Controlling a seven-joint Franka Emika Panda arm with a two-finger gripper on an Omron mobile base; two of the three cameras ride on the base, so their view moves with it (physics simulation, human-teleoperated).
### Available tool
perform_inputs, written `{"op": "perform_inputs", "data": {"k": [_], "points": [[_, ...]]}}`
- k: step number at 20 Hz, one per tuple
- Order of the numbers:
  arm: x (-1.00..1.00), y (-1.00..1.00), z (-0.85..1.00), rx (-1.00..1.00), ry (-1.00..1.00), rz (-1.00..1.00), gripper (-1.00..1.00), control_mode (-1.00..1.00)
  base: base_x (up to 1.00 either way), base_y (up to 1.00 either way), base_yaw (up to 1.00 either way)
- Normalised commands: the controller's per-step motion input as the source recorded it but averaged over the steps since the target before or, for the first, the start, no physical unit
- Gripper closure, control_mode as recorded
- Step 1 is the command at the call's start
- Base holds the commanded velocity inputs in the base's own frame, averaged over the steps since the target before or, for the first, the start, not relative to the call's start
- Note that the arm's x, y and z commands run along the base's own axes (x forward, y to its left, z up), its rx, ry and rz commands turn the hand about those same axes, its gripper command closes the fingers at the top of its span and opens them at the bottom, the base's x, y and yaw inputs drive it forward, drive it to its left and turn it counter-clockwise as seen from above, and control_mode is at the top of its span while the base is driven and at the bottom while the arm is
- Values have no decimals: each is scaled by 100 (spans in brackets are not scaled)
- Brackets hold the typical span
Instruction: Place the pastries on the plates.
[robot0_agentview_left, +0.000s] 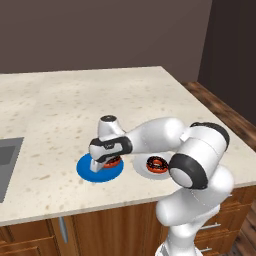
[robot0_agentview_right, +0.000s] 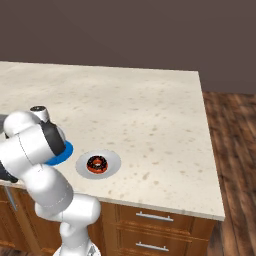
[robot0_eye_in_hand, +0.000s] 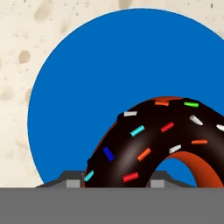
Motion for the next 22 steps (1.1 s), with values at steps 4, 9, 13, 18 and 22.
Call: {"op": "perform_inputs", "data": {"k": [4,9,13,18,22], "points": [[32,24,0,-1,3,0,100,-100,0,0,0],[29,26,0,-2,11,0,100,-100,0,0,0],[0,17,-12,-1,15,0,100,-100,0,0,0],[0,12,-31,-1,8,0,100,-100,0,0,0],[0,4,-23,-1,0,0,100,-100,0,0,0]]}}
